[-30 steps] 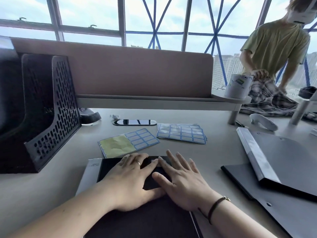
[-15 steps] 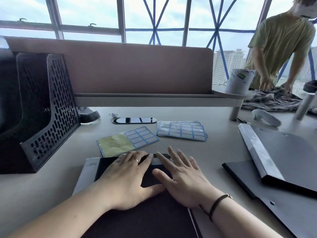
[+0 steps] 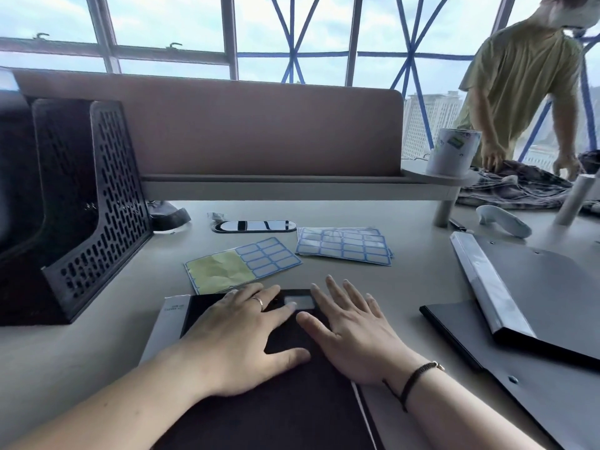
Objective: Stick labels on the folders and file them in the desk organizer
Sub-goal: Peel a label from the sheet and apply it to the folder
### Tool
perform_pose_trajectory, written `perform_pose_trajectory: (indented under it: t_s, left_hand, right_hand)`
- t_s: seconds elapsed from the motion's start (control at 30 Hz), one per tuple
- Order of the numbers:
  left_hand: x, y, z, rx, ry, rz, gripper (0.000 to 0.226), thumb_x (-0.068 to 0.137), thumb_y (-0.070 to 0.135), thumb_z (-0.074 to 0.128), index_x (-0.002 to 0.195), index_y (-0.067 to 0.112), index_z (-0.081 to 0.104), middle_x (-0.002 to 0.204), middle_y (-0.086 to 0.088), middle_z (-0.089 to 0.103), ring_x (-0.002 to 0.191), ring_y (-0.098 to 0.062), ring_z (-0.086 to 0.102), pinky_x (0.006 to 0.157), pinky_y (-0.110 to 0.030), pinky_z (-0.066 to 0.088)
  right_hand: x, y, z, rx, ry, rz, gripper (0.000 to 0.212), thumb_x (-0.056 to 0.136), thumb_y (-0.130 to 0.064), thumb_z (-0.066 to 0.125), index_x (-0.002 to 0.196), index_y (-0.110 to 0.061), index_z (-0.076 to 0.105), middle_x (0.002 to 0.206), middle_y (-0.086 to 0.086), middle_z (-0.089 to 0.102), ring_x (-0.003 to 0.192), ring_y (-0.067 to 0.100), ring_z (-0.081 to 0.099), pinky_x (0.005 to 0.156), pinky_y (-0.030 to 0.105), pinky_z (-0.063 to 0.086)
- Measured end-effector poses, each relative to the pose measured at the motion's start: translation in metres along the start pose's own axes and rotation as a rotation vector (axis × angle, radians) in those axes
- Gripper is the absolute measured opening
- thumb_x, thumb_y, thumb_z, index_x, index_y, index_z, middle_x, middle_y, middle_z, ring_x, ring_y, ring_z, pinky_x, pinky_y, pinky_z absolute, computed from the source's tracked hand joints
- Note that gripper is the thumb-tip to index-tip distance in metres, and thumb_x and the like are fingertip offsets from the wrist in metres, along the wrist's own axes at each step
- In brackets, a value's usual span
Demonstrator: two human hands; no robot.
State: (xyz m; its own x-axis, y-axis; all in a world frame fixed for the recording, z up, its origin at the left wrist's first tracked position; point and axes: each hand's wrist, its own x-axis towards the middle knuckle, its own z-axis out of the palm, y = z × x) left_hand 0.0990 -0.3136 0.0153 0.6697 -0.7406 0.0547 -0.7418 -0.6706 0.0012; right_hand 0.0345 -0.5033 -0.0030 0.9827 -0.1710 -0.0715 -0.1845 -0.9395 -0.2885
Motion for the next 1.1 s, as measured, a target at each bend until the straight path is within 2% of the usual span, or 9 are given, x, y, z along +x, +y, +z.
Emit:
perform_pose_trajectory:
  t_s: [0.07,0.13,0.43,0.57,0.6,0.67,0.77,0.9,1.1]
  left_hand:
    - [0.001,0.000,0.001,-0.019,-0.012,0.030,0.084,0.074,0.090,0.016,0.149,0.052,0.021,0.166,0.009,0.010,0.152,-0.013,0.002,0.124,-0.039,0.007]
    - [0.003,-0.001,0.003,-0.034,-0.005,0.040,0.076,0.080,0.087,0.025,0.147,0.052,0.025,0.165,0.009,0.014,0.152,-0.012,0.004,0.124,-0.041,0.008]
    - [0.005,-0.004,0.005,-0.084,0.150,-0.010,0.075,0.079,0.082,0.032,0.140,0.042,0.049,0.153,0.016,0.040,0.144,-0.003,0.029,0.114,-0.025,0.028]
    - [0.005,-0.005,0.004,-0.088,0.242,-0.028,0.078,0.078,0.082,0.032,0.132,0.033,0.058,0.141,0.016,0.054,0.135,-0.006,0.044,0.106,-0.028,0.040]
    - [0.005,-0.005,0.005,-0.077,0.226,-0.024,0.079,0.080,0.082,0.033,0.138,0.033,0.051,0.146,0.016,0.048,0.139,-0.006,0.039,0.109,-0.028,0.037]
    - [0.008,-0.006,0.008,-0.053,0.102,-0.026,0.090,0.081,0.086,0.027,0.155,0.034,0.022,0.163,0.013,0.019,0.151,-0.009,0.011,0.121,-0.031,0.017]
    - [0.012,-0.008,0.010,-0.030,-0.081,-0.054,0.099,0.074,0.090,0.011,0.156,0.037,-0.005,0.165,0.010,-0.013,0.150,-0.012,-0.019,0.124,-0.039,-0.002]
    - [0.014,-0.010,0.014,-0.006,-0.106,-0.054,0.100,0.074,0.093,0.011,0.156,0.039,-0.009,0.164,0.010,-0.017,0.149,-0.013,-0.023,0.124,-0.041,-0.005]
    - [0.012,-0.009,0.012,0.015,-0.061,-0.067,0.096,0.075,0.092,0.016,0.155,0.043,-0.002,0.164,0.012,-0.013,0.150,-0.015,-0.021,0.124,-0.042,0.000]
  right_hand:
    - [-0.004,-0.003,-0.001,0.033,-0.022,-0.058,0.076,0.083,-0.082,0.009,0.153,-0.052,0.002,0.163,-0.018,-0.016,0.148,0.006,-0.024,0.122,0.041,-0.012]
    - [-0.007,-0.004,-0.002,0.020,-0.041,-0.104,0.085,0.074,-0.086,0.001,0.152,-0.054,0.004,0.162,-0.019,-0.018,0.147,0.005,-0.026,0.121,0.041,-0.013]
    - [-0.007,0.007,-0.003,-0.018,-0.021,0.001,0.082,0.086,-0.081,0.014,0.157,-0.039,0.015,0.164,-0.016,-0.012,0.151,0.010,-0.017,0.123,0.041,-0.006]
    - [-0.006,0.003,-0.005,0.019,0.033,-0.008,0.088,0.082,-0.084,0.013,0.157,-0.037,0.018,0.165,-0.015,-0.009,0.152,0.010,-0.013,0.123,0.043,-0.002]
    - [-0.006,0.000,-0.004,0.025,0.032,-0.029,0.089,0.078,-0.085,0.009,0.156,-0.042,0.013,0.165,-0.016,-0.011,0.151,0.009,-0.013,0.123,0.043,-0.002]
    - [-0.004,-0.005,-0.001,0.010,0.006,-0.068,0.084,0.078,-0.084,0.006,0.154,-0.049,0.006,0.164,-0.017,-0.013,0.151,0.009,-0.016,0.123,0.043,-0.006]
    - [0.000,-0.009,0.002,-0.031,-0.020,-0.083,0.075,0.085,-0.081,0.009,0.153,-0.051,0.002,0.164,-0.015,-0.015,0.151,0.011,-0.017,0.122,0.044,-0.008]
    - [0.001,-0.005,0.002,-0.034,-0.015,-0.022,0.097,0.071,-0.088,-0.001,0.157,-0.042,0.007,0.165,-0.014,-0.013,0.151,0.011,-0.018,0.122,0.046,-0.006]
    - [0.000,0.005,0.000,-0.060,-0.001,0.035,0.084,0.086,-0.081,0.011,0.157,-0.038,0.010,0.165,-0.013,-0.011,0.151,0.012,-0.015,0.123,0.045,-0.005]
